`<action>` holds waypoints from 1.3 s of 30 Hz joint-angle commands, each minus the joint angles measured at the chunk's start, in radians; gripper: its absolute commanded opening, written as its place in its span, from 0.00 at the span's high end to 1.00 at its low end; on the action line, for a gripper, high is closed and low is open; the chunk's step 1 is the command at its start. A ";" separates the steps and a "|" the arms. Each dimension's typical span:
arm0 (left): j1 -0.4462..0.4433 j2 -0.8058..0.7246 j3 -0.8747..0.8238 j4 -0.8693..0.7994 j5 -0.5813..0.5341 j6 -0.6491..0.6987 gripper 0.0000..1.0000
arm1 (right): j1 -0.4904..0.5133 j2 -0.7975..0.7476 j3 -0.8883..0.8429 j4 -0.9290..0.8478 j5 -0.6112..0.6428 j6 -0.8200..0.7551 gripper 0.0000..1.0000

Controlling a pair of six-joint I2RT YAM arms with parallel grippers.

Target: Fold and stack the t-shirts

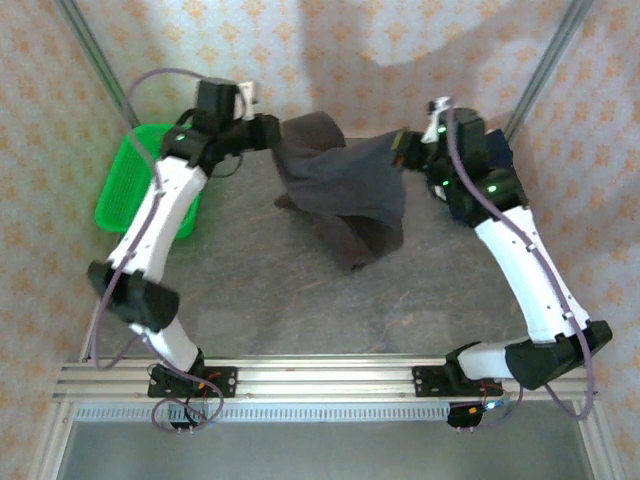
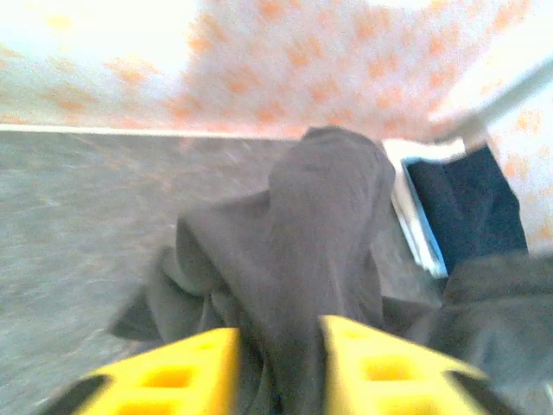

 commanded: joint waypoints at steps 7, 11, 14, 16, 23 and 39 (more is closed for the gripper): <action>0.173 -0.137 -0.433 0.019 -0.160 -0.021 0.16 | 0.351 0.324 -0.094 0.040 -0.221 -0.020 0.74; 0.133 -0.152 -0.515 0.033 -0.126 0.005 0.15 | 0.338 0.214 -0.211 0.046 -0.192 -0.058 0.52; 0.023 -0.115 -0.534 0.048 -0.159 0.027 0.15 | 0.254 0.118 -0.291 0.038 -0.103 -0.040 0.46; -0.034 -0.059 -0.532 0.066 -0.153 0.027 0.15 | 0.179 0.085 -0.339 0.037 -0.007 -0.015 0.40; -0.149 0.166 -0.476 0.070 -0.137 0.032 0.14 | 0.009 0.282 -0.322 -0.013 0.126 -0.024 0.30; -0.073 0.014 -0.555 0.112 0.106 0.013 1.00 | -0.113 0.499 -0.322 0.112 -0.057 0.064 0.87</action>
